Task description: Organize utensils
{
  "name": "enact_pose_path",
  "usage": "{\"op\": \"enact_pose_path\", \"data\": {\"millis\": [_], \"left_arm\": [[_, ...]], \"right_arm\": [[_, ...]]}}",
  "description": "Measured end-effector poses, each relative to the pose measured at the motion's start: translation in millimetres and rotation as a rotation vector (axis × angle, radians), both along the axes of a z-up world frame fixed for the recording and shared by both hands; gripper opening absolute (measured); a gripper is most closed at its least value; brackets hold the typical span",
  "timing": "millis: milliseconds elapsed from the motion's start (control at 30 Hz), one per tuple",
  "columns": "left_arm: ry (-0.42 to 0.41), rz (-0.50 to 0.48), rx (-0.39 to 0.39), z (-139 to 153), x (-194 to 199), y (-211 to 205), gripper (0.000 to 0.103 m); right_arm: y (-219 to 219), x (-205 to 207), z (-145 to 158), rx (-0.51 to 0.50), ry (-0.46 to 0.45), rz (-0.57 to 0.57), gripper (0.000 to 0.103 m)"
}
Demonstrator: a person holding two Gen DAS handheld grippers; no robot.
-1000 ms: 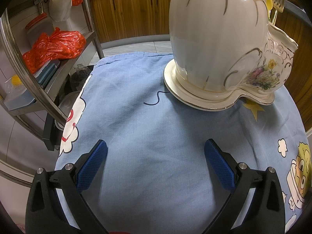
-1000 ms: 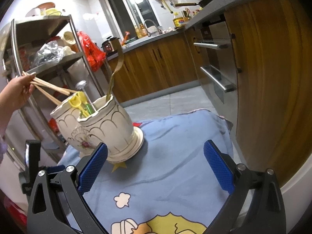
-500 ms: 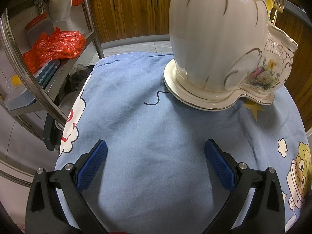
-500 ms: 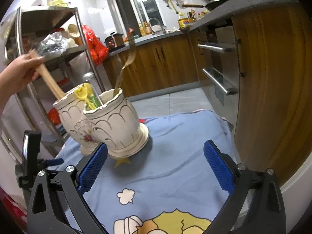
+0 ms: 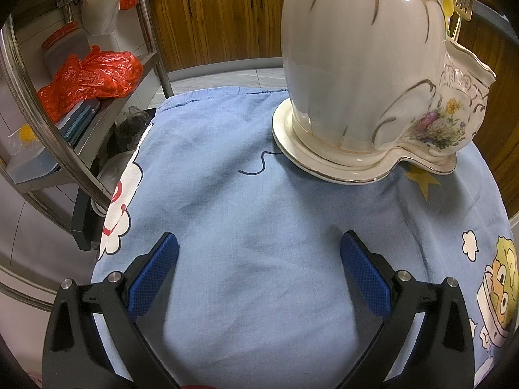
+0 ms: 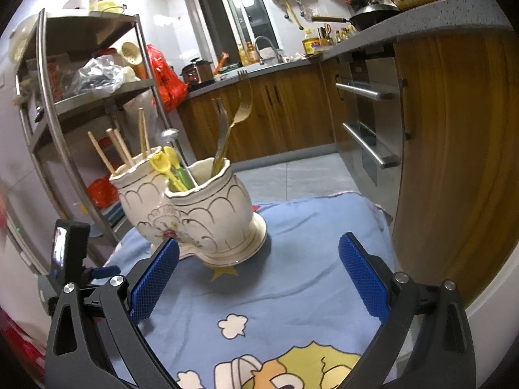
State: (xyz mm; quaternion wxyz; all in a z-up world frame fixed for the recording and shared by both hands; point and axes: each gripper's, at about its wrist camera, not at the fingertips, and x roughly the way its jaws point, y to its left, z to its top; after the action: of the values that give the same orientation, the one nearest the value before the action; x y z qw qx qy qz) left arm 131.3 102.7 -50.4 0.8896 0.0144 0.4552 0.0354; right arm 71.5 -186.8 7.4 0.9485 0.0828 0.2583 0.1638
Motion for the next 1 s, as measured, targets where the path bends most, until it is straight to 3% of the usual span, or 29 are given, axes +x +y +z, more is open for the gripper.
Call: {"op": "enact_pose_path", "data": {"millis": [300, 533, 633, 767, 1000], "left_arm": [[0.0, 0.0, 0.0, 0, 0, 0, 0.099], [-0.018, 0.029, 0.021, 3, -2, 0, 0.098], [-0.151, 0.034, 0.026, 20, -20, -2, 0.097], [-0.323, -0.002, -0.003, 42, -45, -8, 0.097], [-0.425, -0.067, -0.009, 62, -62, -31, 0.098]], "right_arm": [[21, -11, -2, -0.058, -0.017, -0.005, 0.098], [34, -28, -4, -0.141, -0.104, 0.031, 0.098], [39, -32, -4, -0.189, -0.149, 0.036, 0.098], [40, -35, -1, -0.172, -0.178, 0.042, 0.098], [41, -39, 4, -0.168, -0.222, 0.029, 0.098]]}}
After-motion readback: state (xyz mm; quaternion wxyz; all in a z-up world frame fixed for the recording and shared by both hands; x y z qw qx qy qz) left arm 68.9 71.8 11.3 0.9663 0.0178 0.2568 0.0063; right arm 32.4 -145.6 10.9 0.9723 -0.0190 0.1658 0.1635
